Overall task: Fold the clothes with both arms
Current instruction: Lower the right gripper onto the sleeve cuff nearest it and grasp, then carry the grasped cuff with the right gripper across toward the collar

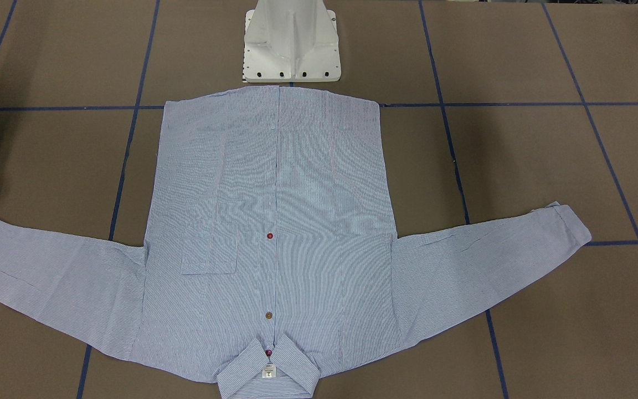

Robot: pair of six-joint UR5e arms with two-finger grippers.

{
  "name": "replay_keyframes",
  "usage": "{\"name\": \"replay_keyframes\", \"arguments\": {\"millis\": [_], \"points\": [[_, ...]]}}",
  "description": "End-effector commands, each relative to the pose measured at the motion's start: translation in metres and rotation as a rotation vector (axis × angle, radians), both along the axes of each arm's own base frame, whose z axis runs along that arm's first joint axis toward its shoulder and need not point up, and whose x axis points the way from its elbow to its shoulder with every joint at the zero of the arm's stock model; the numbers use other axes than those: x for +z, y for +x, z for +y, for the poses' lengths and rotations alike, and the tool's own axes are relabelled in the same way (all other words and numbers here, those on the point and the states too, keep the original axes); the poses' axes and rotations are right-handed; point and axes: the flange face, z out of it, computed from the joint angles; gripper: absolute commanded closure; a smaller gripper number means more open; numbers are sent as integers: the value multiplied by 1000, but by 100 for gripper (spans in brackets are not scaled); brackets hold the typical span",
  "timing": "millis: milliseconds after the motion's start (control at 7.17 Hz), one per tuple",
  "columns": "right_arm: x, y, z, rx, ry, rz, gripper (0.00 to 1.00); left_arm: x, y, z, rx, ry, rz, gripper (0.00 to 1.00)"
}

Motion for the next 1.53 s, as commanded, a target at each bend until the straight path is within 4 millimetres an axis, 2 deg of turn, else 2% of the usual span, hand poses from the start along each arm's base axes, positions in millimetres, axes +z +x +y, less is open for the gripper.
{"name": "replay_keyframes", "arguments": {"millis": [0, 279, 418, 558, 697, 837, 976, 1115, 1394], "points": [[-58, 21, -8, 7, 74, -106, 100, -2, 0, 0, -3, 3, 0, 0], [-143, 22, -14, -16, 205, -183, 100, -2, 0, 0, -3, 3, 0, 0], [-191, 13, -31, -30, 244, -203, 100, -2, -1, 0, -4, 3, 0, 0], [-244, -16, -46, -87, 284, -240, 100, -2, -2, 1, -6, 3, 0, 0], [-307, -62, -68, -131, 294, -271, 100, -3, -2, 1, -7, 3, 0, 0], [-385, -117, -86, -143, 250, -314, 100, -1, -2, 3, -6, -2, 1, 0], [-440, -156, -94, -149, 238, -315, 100, 0, -2, 5, -6, -3, 1, 0], [-464, -182, -92, -153, 267, -306, 100, 1, -2, 5, -6, -4, -1, 0], [-523, -237, -122, -136, 291, -296, 100, 5, -2, 6, -6, -11, -1, 0]]}}
